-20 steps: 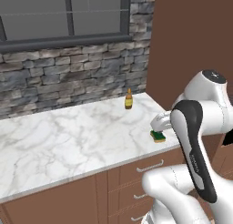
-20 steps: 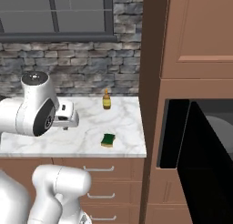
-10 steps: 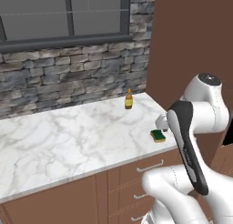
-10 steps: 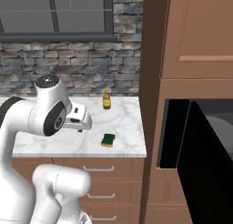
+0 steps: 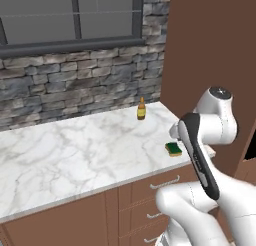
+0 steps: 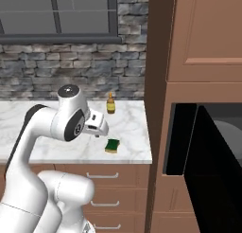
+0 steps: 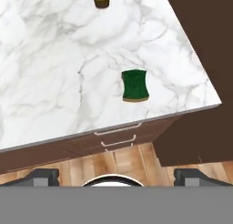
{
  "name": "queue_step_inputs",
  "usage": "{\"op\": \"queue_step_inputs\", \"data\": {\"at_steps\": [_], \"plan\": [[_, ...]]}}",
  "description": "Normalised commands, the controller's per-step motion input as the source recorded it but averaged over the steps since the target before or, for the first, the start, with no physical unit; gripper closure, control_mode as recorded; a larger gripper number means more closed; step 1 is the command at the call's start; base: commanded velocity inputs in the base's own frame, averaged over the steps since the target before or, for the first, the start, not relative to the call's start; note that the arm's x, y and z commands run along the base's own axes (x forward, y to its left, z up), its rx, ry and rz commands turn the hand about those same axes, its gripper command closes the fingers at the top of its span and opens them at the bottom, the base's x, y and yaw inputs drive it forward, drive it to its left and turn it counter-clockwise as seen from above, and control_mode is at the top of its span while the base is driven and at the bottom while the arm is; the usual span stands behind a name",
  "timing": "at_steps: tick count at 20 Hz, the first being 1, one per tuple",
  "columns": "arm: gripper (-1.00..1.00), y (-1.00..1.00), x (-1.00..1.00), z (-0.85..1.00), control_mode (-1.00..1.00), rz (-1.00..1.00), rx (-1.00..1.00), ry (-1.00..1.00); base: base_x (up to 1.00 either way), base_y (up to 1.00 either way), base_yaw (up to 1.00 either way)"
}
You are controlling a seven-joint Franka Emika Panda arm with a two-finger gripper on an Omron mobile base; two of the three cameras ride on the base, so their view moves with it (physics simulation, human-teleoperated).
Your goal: Place the sponge inside the microwave to prepare for sanitizing.
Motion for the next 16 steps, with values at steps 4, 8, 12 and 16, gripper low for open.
{"op": "queue_step_inputs", "data": {"at_steps": [4,8,12,16], "plan": [[-1.0,-0.09,0.63,-0.35,-1.0,0.0,0.0,0.02,0.0,0.0,0.0],[-1.0,-0.12,0.73,-0.31,-1.0,0.0,0.0,0.14,0.0,0.0,0.0],[-1.0,-0.09,0.66,-0.31,-1.0,0.0,0.0,0.17,0.0,0.0,0.0],[-1.0,-0.02,0.56,-0.35,-1.0,0.0,-0.05,0.16,0.0,0.0,0.0]]}}
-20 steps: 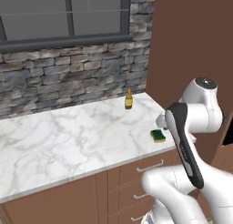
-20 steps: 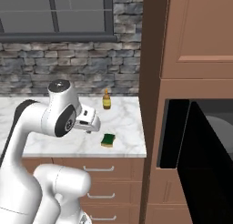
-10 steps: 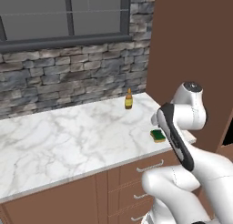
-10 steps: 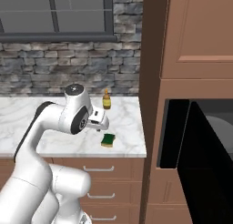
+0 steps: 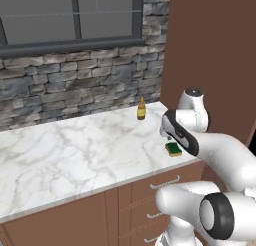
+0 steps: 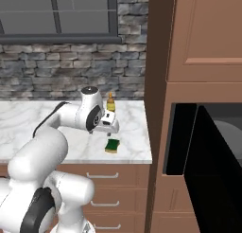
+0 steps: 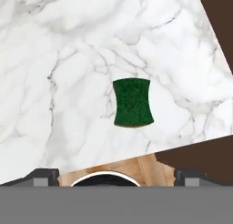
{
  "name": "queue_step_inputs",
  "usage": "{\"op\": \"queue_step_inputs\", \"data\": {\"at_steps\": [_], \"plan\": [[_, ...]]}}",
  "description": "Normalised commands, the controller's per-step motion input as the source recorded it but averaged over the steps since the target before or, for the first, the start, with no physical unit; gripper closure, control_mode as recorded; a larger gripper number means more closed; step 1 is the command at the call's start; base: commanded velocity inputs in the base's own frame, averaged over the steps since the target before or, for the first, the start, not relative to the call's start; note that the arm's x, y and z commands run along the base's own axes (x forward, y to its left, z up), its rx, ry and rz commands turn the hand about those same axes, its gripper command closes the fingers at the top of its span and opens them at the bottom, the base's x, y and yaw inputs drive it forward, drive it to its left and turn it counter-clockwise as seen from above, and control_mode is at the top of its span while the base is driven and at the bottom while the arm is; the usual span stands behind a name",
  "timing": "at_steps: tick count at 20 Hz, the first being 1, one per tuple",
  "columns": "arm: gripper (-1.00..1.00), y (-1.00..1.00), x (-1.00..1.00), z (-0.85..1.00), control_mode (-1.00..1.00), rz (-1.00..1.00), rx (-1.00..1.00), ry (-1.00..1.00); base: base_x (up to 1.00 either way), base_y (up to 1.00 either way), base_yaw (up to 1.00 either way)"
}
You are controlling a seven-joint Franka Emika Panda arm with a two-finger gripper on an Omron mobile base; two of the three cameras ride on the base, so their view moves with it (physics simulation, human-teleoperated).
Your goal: Place the sponge inside the microwave to prepare for sanitizing.
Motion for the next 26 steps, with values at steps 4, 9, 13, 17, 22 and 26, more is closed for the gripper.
{"op": "queue_step_inputs", "data": {"at_steps": [4,9,13,17,22,26], "plan": [[-1.0,-0.04,0.31,-0.4,-1.0,0.01,-0.03,0.09,0.0,0.0,0.0],[-1.0,-0.07,0.27,-0.43,-1.0,0.06,-0.01,0.03,0.0,0.0,0.0],[-1.0,-0.1,0.38,-0.42,-1.0,0.07,0.0,0.06,0.0,0.0,0.0],[-1.0,-0.19,0.36,-0.42,-1.0,0.13,0.0,0.17,0.0,0.0,0.0],[-1.0,-0.04,0.14,-0.4,-1.0,0.11,0.0,0.02,0.0,0.0,0.0],[-1.0,0.0,0.12,-0.36,-1.0,0.06,0.0,0.02,0.0,0.0,0.0]]}}
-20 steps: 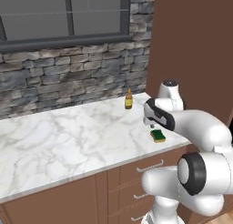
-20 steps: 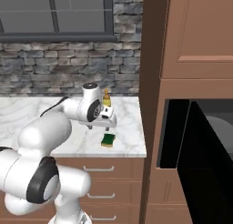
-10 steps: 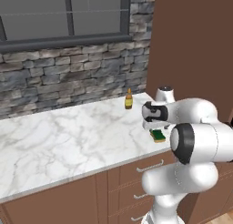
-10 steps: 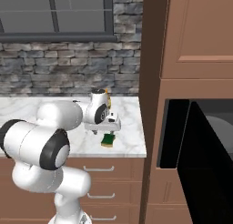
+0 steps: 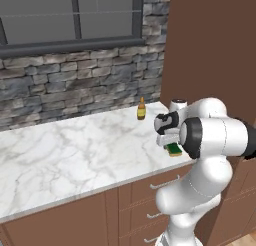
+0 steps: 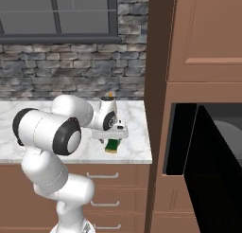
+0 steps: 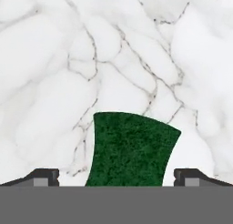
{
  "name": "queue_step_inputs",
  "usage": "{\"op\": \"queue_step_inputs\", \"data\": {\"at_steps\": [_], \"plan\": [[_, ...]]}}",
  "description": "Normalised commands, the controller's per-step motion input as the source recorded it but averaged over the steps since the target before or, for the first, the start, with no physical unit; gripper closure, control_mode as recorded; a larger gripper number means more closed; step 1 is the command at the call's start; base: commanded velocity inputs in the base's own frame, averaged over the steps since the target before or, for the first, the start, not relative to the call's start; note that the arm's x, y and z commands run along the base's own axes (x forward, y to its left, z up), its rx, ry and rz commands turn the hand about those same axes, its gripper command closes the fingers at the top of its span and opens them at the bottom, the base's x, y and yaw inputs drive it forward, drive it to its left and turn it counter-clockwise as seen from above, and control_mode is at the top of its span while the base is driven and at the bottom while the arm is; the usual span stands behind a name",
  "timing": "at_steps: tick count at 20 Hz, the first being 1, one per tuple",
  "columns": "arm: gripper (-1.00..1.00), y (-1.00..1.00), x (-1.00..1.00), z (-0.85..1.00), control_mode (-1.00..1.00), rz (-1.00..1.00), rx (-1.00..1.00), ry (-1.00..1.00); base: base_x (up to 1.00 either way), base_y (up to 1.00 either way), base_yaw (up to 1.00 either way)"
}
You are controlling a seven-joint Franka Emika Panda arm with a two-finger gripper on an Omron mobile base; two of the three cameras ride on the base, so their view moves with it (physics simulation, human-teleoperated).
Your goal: Place the sponge inside the microwave to prepare for sanitizing.
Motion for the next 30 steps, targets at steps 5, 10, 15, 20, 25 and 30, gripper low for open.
{"op": "queue_step_inputs", "data": {"at_steps": [5,10,15,20,25,30], "plan": [[-1.0,0.0,0.11,-0.43,-1.0,0.05,0.0,0.08,0.0,0.0,0.0],[-1.0,0.0,0.1,-0.4,-1.0,0.04,0.0,0.01,0.0,0.0,0.0],[1.0,0.01,0.05,-0.4,-1.0,0.02,0.0,0.01,0.0,0.0,0.0],[1.0,0.01,0.0,-0.31,-1.0,0.0,0.0,0.01,0.0,0.0,0.0],[1.0,0.04,-0.13,0.1,-1.0,0.0,0.12,0.0,0.0,0.0,0.0],[1.0,0.16,-0.26,0.4,-1.0,0.0,0.08,0.06,0.0,0.0,0.0]]}}
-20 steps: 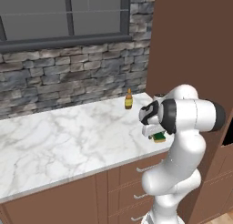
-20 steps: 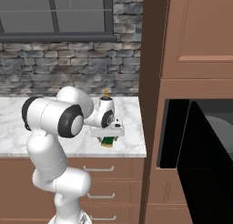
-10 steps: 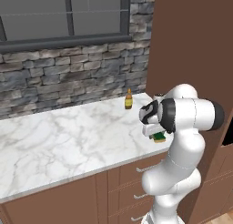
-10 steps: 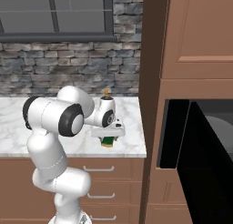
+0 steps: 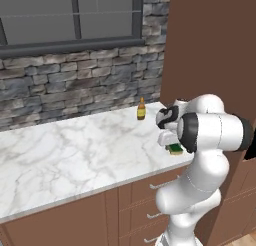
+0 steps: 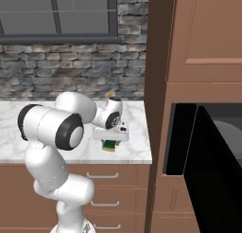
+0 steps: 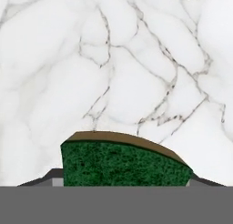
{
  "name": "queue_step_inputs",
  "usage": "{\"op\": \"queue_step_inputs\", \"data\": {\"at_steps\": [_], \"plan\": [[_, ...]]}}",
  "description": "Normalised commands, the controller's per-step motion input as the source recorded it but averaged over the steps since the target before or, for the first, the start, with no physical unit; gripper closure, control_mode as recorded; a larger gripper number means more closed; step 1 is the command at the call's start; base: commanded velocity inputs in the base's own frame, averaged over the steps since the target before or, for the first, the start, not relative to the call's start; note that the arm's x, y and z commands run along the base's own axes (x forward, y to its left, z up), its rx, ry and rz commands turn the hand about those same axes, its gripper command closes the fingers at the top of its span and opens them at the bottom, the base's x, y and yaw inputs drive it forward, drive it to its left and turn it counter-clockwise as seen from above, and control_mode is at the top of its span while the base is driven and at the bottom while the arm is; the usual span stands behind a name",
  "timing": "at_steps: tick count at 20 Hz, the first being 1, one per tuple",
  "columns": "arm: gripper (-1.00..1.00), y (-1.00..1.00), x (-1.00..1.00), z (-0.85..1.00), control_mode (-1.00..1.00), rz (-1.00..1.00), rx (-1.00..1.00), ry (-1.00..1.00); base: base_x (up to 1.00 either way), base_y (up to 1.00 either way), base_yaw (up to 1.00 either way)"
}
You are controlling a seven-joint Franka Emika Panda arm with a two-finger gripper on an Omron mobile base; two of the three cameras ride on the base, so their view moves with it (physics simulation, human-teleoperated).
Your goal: Place the sponge inside the microwave to prepare for sanitizing.
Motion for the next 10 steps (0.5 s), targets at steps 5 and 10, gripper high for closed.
{"op": "queue_step_inputs", "data": {"at_steps": [5,10], "plan": [[1.0,0.3,-0.36,0.46,-1.0,0.0,0.02,0.11,0.0,0.0,0.0],[1.0,0.33,-0.32,0.55,-1.0,0.0,0.0,0.06,0.0,0.0,0.0]]}}
